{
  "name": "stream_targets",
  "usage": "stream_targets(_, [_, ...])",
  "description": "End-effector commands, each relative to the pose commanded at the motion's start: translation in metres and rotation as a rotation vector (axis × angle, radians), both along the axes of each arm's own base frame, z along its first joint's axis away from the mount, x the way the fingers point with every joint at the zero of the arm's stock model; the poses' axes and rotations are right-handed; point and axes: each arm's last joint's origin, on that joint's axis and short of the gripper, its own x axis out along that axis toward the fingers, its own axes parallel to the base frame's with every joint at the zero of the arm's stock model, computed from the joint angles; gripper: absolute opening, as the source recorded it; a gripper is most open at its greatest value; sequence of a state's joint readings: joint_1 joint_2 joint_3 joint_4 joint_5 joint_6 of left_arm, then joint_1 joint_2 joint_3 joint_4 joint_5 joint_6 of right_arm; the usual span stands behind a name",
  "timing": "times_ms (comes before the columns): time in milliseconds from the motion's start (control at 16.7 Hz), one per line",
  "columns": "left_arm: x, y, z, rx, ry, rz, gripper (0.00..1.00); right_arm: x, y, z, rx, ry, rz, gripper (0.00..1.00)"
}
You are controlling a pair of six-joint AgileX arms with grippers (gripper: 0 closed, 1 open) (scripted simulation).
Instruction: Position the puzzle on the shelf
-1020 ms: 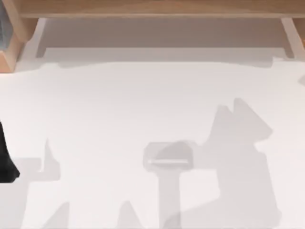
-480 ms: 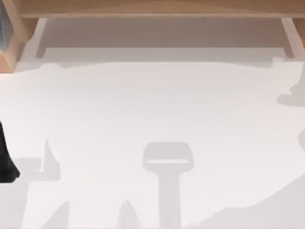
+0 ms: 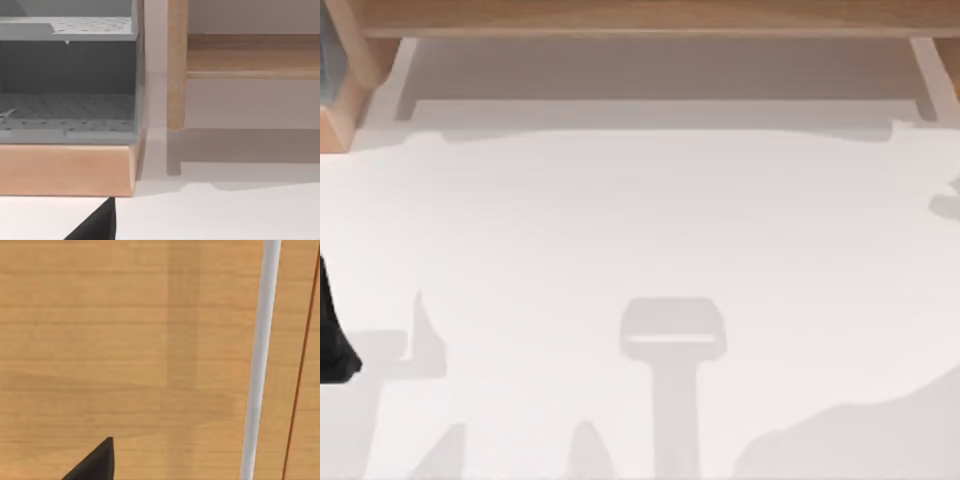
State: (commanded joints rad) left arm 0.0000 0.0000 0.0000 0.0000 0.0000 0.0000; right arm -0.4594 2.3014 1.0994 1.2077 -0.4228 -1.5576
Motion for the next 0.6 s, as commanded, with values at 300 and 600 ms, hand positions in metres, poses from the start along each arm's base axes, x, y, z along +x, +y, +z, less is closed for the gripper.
stream_targets(300, [0.0, 0.0, 0.0, 0.0, 0.0, 0.0, 1.0, 0.011, 0.001, 0.0, 0.0, 0.0, 0.0, 1.0])
stream_targets(600, [0.0, 0.0, 0.0, 0.0, 0.0, 0.0, 1.0, 0.025, 0.0, 0.0, 0.0, 0.0, 0.0, 1.0])
